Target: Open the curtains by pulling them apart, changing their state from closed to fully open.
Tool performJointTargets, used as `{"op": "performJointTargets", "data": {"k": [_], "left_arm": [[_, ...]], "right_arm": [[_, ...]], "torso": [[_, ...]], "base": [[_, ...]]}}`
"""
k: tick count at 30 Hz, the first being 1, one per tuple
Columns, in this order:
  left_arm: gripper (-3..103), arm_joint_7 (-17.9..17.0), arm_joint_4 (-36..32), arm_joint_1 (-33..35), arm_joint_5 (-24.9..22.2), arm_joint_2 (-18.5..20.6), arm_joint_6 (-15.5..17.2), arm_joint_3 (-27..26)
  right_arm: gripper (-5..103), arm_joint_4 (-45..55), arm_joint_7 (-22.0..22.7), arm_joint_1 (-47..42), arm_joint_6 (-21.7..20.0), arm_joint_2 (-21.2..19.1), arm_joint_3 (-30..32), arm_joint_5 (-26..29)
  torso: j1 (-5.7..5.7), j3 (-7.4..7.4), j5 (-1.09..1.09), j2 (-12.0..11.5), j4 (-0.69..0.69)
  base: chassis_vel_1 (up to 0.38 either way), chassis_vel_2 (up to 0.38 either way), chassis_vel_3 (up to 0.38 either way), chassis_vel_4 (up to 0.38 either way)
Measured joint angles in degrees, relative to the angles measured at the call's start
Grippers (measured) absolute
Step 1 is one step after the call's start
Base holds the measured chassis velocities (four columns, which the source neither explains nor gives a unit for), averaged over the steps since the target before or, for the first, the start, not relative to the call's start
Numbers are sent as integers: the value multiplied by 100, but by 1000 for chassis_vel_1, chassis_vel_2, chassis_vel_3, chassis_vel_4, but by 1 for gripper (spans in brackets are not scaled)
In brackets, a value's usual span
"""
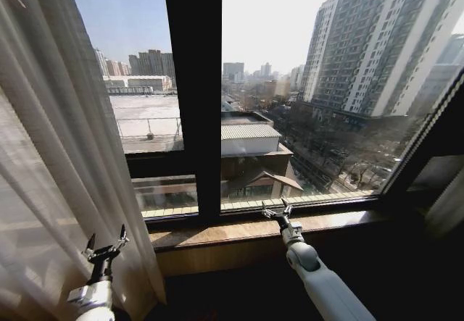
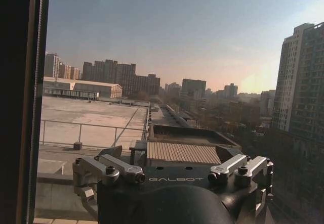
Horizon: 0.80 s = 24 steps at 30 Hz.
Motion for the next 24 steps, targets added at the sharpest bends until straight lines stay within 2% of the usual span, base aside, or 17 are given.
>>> {"op": "performJointTargets", "data": {"k": [17,19,21,23,24], "left_arm": [[100,-16,-1,-10,1,8,39,49],[100,-39,-3,-30,6,24,123,131],[96,-120,-31,-123,47,95,533,554],[99,-196,-62,-212,83,158,888,913],[99,-196,-62,-212,83,158,888,913]], "right_arm": [[100,0,0,0,0,0,0,0],[100,0,0,0,0,0,0,0],[100,0,0,0,0,0,0,0],[100,0,0,0,0,0,0,0],[100,0,0,0,0,0,0,0]], "torso": [[0,0,1,0,1],[0,0,1,0,2],[0,0,-1,0,1],[0,0,0,0,0],[0,0,0,0,0]], "base": [[0,0,0,0],[0,0,0,0],[0,0,0,0],[0,0,0,0],[0,0,0,0]]}}
